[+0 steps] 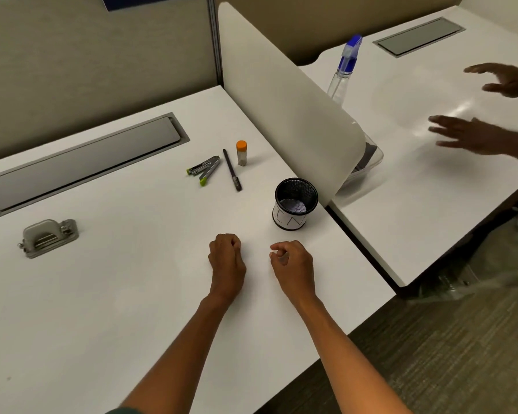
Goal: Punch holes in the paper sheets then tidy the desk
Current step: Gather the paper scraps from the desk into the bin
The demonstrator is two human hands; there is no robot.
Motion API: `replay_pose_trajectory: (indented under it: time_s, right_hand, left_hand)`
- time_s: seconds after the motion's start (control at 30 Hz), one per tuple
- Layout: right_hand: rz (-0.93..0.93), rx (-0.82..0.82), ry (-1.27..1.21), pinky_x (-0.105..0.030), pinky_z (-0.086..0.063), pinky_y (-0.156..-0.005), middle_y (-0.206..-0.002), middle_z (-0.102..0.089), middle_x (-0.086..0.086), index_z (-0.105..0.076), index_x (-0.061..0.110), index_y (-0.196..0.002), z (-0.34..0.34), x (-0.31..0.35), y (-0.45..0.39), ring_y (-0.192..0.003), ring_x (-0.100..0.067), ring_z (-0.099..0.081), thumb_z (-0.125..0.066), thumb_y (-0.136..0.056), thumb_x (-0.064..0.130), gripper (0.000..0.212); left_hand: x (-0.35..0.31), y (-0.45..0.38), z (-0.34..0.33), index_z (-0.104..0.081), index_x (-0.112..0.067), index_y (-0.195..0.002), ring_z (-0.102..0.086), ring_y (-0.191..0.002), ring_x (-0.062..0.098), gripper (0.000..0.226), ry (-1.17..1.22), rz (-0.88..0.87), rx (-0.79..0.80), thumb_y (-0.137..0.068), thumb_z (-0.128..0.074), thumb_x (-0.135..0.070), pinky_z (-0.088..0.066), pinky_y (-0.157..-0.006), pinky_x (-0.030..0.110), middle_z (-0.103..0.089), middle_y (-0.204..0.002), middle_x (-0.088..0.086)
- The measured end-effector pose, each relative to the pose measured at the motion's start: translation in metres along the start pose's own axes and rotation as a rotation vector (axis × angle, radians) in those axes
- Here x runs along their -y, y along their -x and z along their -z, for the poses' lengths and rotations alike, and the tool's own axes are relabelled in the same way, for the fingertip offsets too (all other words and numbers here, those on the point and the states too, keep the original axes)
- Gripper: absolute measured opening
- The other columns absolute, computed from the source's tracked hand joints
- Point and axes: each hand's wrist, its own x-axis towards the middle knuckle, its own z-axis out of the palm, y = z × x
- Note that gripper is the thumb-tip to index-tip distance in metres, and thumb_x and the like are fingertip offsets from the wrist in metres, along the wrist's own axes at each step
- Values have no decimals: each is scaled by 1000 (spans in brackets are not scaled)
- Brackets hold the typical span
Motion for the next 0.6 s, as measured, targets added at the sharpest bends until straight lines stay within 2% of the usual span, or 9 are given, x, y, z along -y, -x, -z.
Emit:
replay_pose_trajectory:
  time_s: [0.1, 0.23, 0.33, 0.47, 0.6]
  right_hand:
    - [-23, -28, -41, -22, -54, -70, -90, -61, 0, -69, 17, -96, -3, 2, 1, -69, -8, -59, -67, -86, 10, 12]
    - [-97, -106, -142, -9, -47, -59, -89, -63, -1, -69, 19, -93, -1, 4, 5, -69, -7, -58, -64, -88, 12, 10]
    - [-141, -162, -180, -9, -47, -57, -90, -64, 1, -67, 24, -93, 7, 7, 8, -71, -10, -59, -64, -89, 14, 12]
    - [-154, -258, -229, -9, -46, -54, -91, -65, 1, -69, 23, -96, 23, 15, 4, -74, -10, -59, -63, -90, 15, 12]
    - [-148, -310, -259, -18, -50, -62, -93, -66, 0, -70, 20, -100, 41, 19, -2, -79, -14, -61, -62, -90, 13, 14]
  left_hand:
    - [-6, -1, 10, -43, -13, -84, -39, -82, 21, 22, 143, 51, -18, -97, -32, 2, -35, -76, 36, -46, -85, -3]
    - [-20, -9, 23, -45, -4, -86, -42, -81, 26, 19, 267, 77, -4, -100, -32, -2, -38, -75, 37, -47, -86, 8]
    - [-39, -23, 26, -45, -1, -88, -40, -78, 19, 18, 325, 51, 2, -101, -32, -3, -37, -73, 33, -46, -85, 7]
    - [-70, -41, 20, -46, -6, -90, -42, -87, 26, 19, 297, -31, 37, -101, -31, -5, -37, -78, 36, -47, -89, 6]
    - [-103, -58, 7, -48, -8, -89, -41, -90, 22, 19, 228, -171, 41, -99, -33, -1, -34, -79, 33, -50, -93, 5]
